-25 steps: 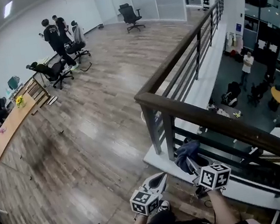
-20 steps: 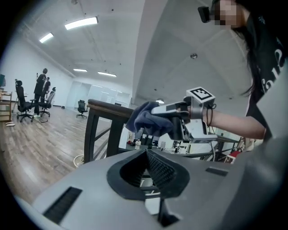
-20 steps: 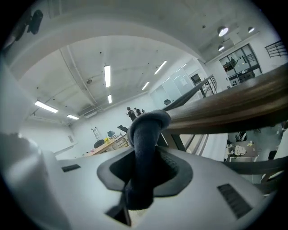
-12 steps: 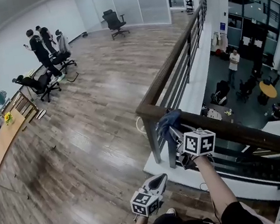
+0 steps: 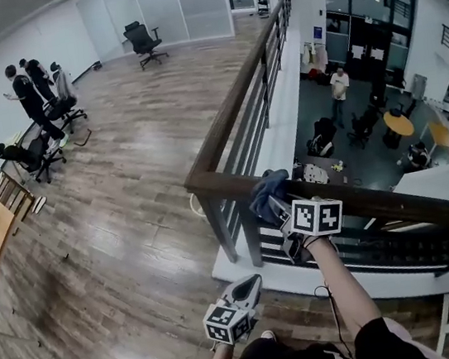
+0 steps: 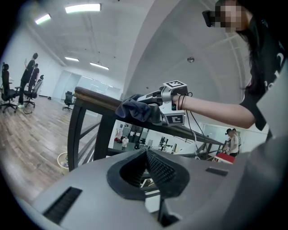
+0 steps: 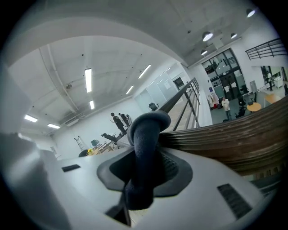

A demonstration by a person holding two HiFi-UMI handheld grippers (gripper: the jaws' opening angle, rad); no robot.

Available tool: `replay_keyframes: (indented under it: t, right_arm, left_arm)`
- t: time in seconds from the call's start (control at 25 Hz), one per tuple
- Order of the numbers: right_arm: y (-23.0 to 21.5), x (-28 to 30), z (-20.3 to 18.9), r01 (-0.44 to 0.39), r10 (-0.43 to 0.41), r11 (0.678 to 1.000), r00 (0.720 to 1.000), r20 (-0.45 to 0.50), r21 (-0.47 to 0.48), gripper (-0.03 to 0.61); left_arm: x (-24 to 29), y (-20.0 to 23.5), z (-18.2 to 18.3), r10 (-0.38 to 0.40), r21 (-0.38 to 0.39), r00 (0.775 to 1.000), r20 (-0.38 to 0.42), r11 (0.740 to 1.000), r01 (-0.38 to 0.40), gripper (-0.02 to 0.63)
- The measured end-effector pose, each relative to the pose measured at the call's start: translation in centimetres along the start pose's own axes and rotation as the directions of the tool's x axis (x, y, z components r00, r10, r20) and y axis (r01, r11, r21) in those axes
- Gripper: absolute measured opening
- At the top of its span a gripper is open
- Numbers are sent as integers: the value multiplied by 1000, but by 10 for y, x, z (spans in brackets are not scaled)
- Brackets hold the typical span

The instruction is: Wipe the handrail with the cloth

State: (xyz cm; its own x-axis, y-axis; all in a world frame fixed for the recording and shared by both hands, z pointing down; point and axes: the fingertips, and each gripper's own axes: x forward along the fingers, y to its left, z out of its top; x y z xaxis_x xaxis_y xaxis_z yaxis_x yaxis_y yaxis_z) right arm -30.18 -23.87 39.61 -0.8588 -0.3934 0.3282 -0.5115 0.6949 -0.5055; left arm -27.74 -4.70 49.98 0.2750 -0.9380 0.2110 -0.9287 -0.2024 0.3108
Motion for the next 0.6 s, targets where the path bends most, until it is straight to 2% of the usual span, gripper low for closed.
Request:
replay_keyframes:
  t: [0.36, 0.6]
  right_arm:
    - [-92, -112, 7, 148, -157, 985, 983, 94, 92, 104]
    - [-156, -206, 9, 232, -248, 964, 961, 124, 126, 104]
  left_arm:
    - [47, -64, -17, -142, 18, 987, -73, 989, 144, 2]
    - [80, -123, -27, -198, 29, 977, -77, 979, 201, 2]
